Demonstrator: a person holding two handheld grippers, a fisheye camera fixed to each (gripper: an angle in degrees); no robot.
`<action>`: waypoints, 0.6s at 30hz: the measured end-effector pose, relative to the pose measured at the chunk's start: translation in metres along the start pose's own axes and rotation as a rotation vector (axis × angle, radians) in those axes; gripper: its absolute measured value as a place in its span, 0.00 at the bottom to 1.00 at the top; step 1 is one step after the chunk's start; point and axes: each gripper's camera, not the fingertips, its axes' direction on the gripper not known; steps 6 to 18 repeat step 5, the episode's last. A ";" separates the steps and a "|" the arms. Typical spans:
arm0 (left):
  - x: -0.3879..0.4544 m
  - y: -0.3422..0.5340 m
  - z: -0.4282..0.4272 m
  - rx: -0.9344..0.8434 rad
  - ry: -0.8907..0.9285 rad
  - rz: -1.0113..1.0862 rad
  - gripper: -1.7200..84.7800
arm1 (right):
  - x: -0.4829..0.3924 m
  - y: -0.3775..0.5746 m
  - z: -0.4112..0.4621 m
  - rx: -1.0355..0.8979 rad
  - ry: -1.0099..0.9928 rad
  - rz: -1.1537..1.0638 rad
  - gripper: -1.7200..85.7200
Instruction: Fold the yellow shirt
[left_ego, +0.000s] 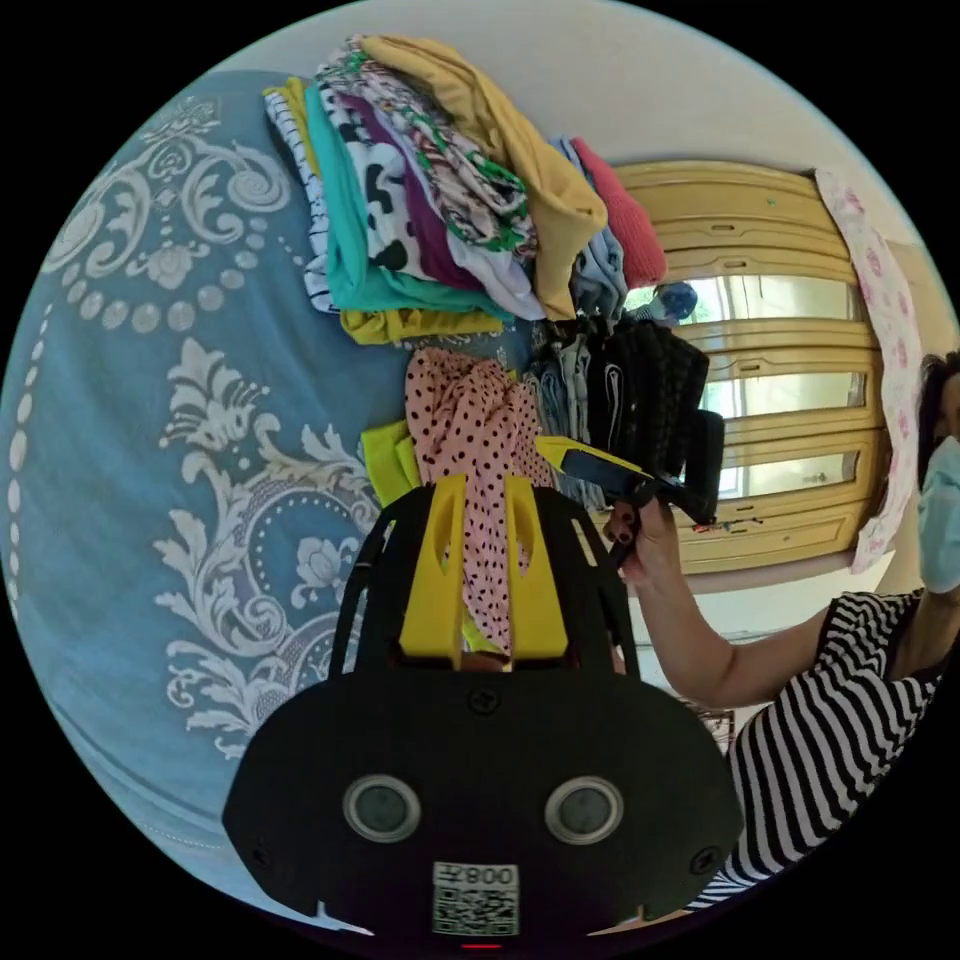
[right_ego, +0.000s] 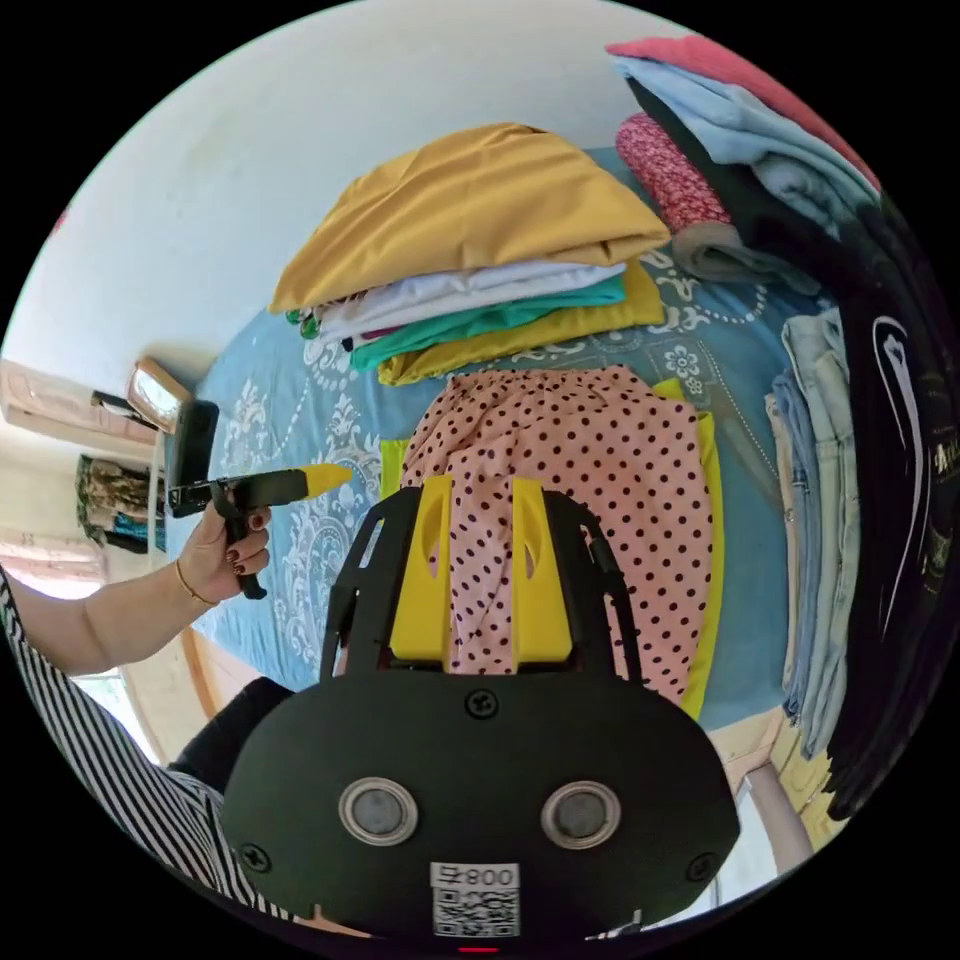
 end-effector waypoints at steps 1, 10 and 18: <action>0.008 -0.002 0.005 0.003 -0.028 0.026 0.10 | -0.006 0.002 0.003 0.001 0.014 -0.003 0.13; 0.030 -0.010 0.020 -0.013 -0.135 0.111 0.10 | -0.040 0.023 0.029 -0.019 0.085 -0.013 0.12; 0.030 -0.010 0.020 -0.013 -0.135 0.111 0.10 | -0.040 0.023 0.029 -0.019 0.085 -0.013 0.12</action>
